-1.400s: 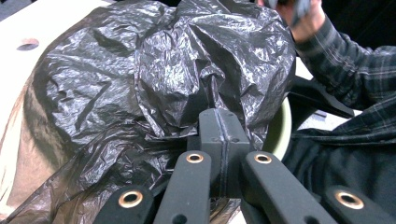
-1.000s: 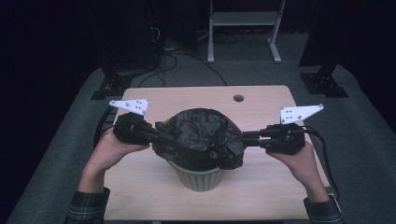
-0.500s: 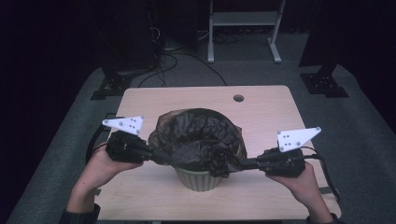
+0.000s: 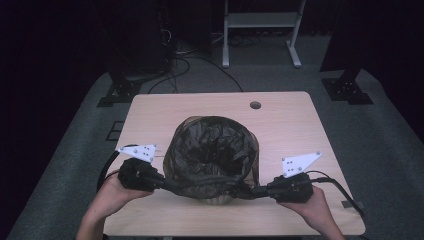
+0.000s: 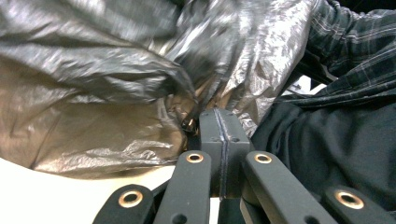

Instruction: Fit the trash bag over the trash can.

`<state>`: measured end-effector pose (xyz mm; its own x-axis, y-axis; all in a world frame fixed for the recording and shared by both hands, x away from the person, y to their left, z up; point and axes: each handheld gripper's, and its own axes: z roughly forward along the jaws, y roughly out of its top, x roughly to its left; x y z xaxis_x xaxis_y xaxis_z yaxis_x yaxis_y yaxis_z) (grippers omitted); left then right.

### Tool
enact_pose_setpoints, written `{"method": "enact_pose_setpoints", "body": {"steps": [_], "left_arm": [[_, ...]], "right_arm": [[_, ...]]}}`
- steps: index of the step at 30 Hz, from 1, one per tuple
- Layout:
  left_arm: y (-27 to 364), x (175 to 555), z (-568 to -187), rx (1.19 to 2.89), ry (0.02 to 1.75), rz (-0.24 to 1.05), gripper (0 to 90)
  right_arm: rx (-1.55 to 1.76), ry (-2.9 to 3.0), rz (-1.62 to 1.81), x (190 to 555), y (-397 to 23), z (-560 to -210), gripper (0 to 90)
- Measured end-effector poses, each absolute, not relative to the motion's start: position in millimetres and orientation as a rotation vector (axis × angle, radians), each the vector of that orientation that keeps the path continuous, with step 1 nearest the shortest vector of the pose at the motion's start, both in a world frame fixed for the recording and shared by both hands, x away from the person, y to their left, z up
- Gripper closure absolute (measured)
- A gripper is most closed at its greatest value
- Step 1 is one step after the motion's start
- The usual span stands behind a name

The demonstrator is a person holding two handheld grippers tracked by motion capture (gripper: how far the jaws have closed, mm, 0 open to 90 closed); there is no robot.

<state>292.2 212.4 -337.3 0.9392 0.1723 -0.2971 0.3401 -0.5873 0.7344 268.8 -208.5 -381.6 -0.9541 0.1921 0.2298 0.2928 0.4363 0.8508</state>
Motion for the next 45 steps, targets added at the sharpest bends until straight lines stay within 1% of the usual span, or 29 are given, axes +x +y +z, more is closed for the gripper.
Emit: {"method": "enact_pose_setpoints", "body": {"steps": [5, 6, 16, 24, 31, 32, 34, 37, 39, 40, 41, 42, 44, 45], "left_arm": [[213.0, 295.3, -350.9, 2.233, 0.394, -0.245, 89.9], [213.2, 297.3, -358.6, 2.241, 0.411, -0.252, 89.9], [218.1, 306.2, -388.4, 2.268, 0.500, -0.251, 89.9], [219.3, 312.0, -403.4, 2.317, 0.559, -0.223, 89.9], [216.1, 315.3, -413.3, 2.331, 0.581, -0.219, 89.8], [216.6, 315.0, -412.2, 2.327, 0.583, -0.213, 86.2], [219.8, 313.4, -405.6, 2.302, 0.576, -0.187, 76.4], [225.9, 308.7, -389.1, 2.250, 0.555, -0.152, 67.1], [229.0, 304.9, -376.1, 2.230, 0.538, -0.118, 61.5], [230.1, 302.8, -367.8, 2.219, 0.528, -0.104, 57.8], [230.1, 302.8, -367.8, 2.219, 0.528, -0.104, 54.5], [231.3, 299.9, -355.8, 2.205, 0.513, -0.064, 49.4], [231.7, 298.5, -349.2, 2.196, 0.509, -0.042, 41.1], [232.0, 295.8, -335.1, 2.162, 0.501, 0.008, 35.5]], "right_arm": [[-0.481, -2.625, -1.486, 274.6, -203.3, -398.7, 89.7], [-0.487, -2.641, -1.461, 275.7, -200.4, -403.1, 89.7], [-0.535, -2.707, -1.365, 286.5, -186.9, -427.6, 89.7], [-0.632, -2.670, -1.356, 296.6, -200.8, -449.9, 89.7], [-0.673, -2.686, -1.297, 301.1, -202.1, -461.1, 89.6], [-0.673, -2.687, -1.296, 301.4, -202.0, -461.0, 88.1], [-0.692, -2.682, -1.317, 302.2, -204.5, -456.5, 75.0], [-0.720, -2.654, -1.386, 302.6, -212.0, -444.0, 62.9], [-0.737, -2.619, -1.461, 302.8, -220.9, -430.4, 58.2], [-0.741, -2.609, -1.491, 302.8, -224.5, -425.4, 57.0], [-0.741, -2.609, -1.491, 302.8, -224.5, -425.4, 57.0], [-0.757, -2.599, -1.566, 301.8, -234.3, -409.4, 52.5], [-0.762, -2.598, -1.620, 300.5, -240.2, -395.7, 50.9], [-0.754, -2.592, -1.662, 299.9, -243.6, -385.6, 48.5]]}}
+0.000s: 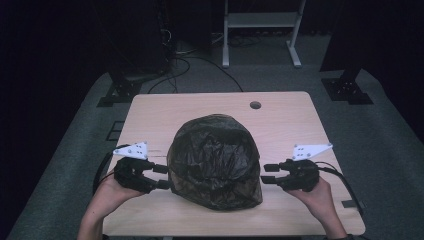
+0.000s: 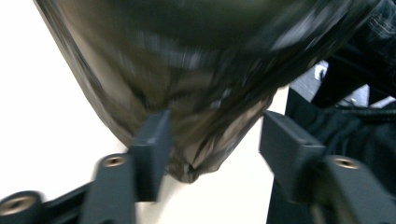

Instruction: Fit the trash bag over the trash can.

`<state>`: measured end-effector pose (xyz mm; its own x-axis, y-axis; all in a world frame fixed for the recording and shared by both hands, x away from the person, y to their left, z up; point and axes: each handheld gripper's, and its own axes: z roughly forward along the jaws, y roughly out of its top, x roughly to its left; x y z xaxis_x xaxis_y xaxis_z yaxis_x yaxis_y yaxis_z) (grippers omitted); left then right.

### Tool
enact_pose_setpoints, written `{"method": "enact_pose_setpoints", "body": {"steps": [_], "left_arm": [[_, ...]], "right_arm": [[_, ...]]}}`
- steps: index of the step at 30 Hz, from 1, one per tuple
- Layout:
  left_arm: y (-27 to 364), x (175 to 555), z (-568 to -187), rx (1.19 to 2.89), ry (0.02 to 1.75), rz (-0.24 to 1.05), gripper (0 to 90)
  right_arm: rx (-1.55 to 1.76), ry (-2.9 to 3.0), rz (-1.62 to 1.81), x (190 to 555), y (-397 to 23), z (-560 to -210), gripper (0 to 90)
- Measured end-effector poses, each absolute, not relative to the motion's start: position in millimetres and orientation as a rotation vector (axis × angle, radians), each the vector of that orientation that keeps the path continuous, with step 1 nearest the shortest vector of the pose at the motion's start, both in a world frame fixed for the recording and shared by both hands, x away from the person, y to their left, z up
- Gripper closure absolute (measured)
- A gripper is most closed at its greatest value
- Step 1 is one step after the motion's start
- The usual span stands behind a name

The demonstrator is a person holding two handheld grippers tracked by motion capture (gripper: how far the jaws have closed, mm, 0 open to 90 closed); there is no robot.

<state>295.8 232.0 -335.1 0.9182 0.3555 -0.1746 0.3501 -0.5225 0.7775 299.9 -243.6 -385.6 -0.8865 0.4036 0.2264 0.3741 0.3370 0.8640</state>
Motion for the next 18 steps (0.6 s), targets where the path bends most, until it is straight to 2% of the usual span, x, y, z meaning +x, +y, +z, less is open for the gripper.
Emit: {"method": "enact_pose_setpoints", "body": {"steps": [2, 5, 9, 11, 18], "left_arm": [[232.0, 295.3, -329.8, 2.155, 0.487, 0.012, 29.9], [227.7, 295.2, -315.3, 2.125, 0.479, 0.059, 20.5], [224.4, 299.0, -310.6, 2.096, 0.487, 0.098, 12.7], [224.1, 306.1, -307.5, 2.077, 0.493, 0.117, 12.7], [228.7, 329.2, -290.5, 2.036, 0.513, 0.186, 14.2]], "right_arm": [[0.732, 2.521, 1.651, 299.6, -245.4, -377.1, 47.4], [0.674, 2.455, 1.705, 301.5, -244.8, -344.1, 39.9], [0.642, 2.433, 1.704, 307.0, -237.5, -325.8, 37.5], [0.644, 2.424, 1.667, 321.4, -227.2, -313.2, 37.3], [0.704, 2.416, 1.652, 361.8, -209.7, -307.4, 40.1]]}}
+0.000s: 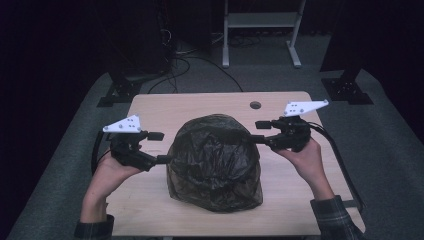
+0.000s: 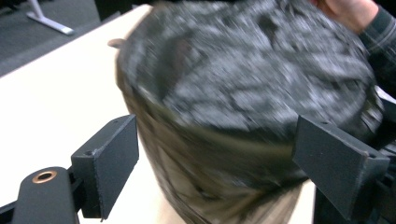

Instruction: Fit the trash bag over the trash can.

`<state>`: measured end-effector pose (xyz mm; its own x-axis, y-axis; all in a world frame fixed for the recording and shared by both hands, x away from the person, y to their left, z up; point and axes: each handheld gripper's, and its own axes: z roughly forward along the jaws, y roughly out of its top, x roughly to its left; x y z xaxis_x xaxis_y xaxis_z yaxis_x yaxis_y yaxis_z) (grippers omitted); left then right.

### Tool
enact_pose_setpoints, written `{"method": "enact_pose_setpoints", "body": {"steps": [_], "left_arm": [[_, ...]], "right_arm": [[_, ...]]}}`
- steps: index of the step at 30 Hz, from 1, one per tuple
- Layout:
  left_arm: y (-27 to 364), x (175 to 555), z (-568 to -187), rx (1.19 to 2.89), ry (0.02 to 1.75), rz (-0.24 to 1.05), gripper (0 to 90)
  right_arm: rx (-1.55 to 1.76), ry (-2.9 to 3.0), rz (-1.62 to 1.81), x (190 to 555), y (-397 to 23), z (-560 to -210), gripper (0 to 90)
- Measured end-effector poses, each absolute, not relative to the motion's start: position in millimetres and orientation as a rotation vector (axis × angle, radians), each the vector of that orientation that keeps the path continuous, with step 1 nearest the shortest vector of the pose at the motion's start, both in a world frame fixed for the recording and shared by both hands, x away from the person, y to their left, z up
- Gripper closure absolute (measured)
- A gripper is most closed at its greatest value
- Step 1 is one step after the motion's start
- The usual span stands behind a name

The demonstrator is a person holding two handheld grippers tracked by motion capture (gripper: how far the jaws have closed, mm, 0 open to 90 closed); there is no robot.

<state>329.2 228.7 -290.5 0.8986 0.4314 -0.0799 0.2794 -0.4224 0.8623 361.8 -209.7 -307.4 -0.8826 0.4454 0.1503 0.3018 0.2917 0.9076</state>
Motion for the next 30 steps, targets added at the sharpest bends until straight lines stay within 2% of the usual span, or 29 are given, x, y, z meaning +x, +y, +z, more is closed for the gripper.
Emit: {"method": "enact_pose_setpoints", "body": {"steps": [8, 10, 14, 15, 16, 17, 18, 19, 20, 22, 24, 30], "left_arm": [[221.2, 357.1, -283.7, 2.032, 0.525, 0.254, 25.3], [215.1, 366.7, -286.7, 2.033, 0.533, 0.255, 31.0], [204.1, 379.6, -293.1, 2.068, 0.546, 0.262, 33.7], [201.8, 382.2, -295.0, 2.075, 0.547, 0.258, 36.3], [201.8, 382.2, -295.0, 2.075, 0.547, 0.258, 38.4], [198.6, 386.5, -298.6, 2.088, 0.553, 0.250, 40.9], [198.6, 386.5, -298.6, 2.088, 0.553, 0.250, 45.6], [197.7, 388.3, -300.4, 2.090, 0.556, 0.234, 45.6], [197.0, 391.1, -303.0, 2.093, 0.558, 0.216, 54.0], [197.2, 392.4, -304.0, 2.083, 0.551, 0.198, 62.5], [195.9, 393.5, -304.2, 2.067, 0.537, 0.183, 71.0], [196.6, 399.3, -301.8, 2.024, 0.535, 0.190, 81.7]], "right_arm": [[0.761, 2.451, 1.623, 388.8, -195.8, -314.7, 44.0], [0.774, 2.464, 1.619, 393.8, -192.8, -318.0, 48.8], [0.801, 2.469, 1.601, 397.8, -191.9, -320.7, 55.4], [0.800, 2.472, 1.612, 398.2, -192.1, -320.6, 60.2], [0.800, 2.472, 1.612, 398.2, -192.1, -320.6, 60.2], [0.783, 2.455, 1.624, 396.5, -192.1, -319.1, 69.7], [0.783, 2.455, 1.624, 396.5, -192.1, -319.1, 69.7], [0.779, 2.453, 1.631, 396.3, -192.3, -318.4, 72.6], [0.768, 2.452, 1.643, 396.3, -192.2, -317.9, 79.0], [0.762, 2.454, 1.649, 396.2, -192.0, -317.8, 79.4], [0.742, 2.430, 1.654, 394.9, -192.6, -315.6, 89.6], [0.766, 2.379, 1.616, 400.5, -194.5, -314.6, 89.9]]}}
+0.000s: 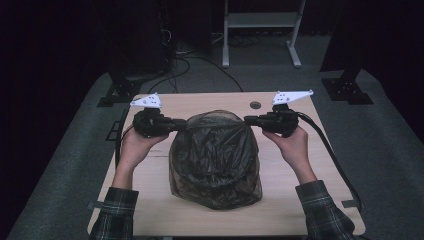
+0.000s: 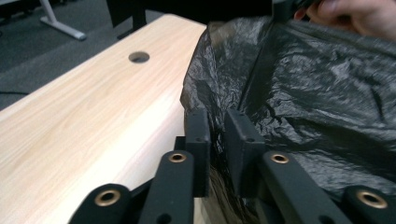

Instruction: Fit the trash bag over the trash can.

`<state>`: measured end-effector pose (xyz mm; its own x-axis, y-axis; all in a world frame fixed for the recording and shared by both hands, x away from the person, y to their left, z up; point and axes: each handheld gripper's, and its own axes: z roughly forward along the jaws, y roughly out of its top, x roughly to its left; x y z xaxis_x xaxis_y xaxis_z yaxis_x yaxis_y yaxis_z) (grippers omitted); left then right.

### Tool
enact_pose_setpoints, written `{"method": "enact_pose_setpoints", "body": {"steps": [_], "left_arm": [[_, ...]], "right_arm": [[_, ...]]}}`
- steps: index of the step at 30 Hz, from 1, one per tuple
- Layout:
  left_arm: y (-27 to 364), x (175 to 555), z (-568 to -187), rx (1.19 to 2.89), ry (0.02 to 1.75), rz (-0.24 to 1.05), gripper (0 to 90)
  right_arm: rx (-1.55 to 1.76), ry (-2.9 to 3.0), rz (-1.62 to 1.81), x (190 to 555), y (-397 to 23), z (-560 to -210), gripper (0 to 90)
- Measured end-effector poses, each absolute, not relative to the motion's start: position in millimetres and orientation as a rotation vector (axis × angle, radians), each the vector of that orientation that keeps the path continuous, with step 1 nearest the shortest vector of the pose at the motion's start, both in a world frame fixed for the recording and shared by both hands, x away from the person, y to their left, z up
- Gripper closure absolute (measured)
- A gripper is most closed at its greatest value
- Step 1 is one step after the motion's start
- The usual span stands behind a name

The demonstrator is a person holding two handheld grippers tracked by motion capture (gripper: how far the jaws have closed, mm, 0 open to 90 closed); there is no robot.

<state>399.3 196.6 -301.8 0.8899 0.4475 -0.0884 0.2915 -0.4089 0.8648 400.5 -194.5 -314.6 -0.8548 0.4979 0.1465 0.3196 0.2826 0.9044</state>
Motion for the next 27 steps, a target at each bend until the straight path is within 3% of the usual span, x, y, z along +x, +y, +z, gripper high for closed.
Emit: {"method": "enact_pose_setpoints", "body": {"steps": [6, 27], "left_arm": [[197.8, 416.7, -309.0, 1.998, 0.604, 0.291, 89.7], [191.8, 436.8, -395.9, 2.158, 0.737, 0.278, 90.0]], "right_arm": [[0.829, 2.304, 1.585, 417.1, -193.4, -322.0, 89.9], [0.980, 2.376, 1.401, 451.2, -171.8, -396.9, 90.0]]}}
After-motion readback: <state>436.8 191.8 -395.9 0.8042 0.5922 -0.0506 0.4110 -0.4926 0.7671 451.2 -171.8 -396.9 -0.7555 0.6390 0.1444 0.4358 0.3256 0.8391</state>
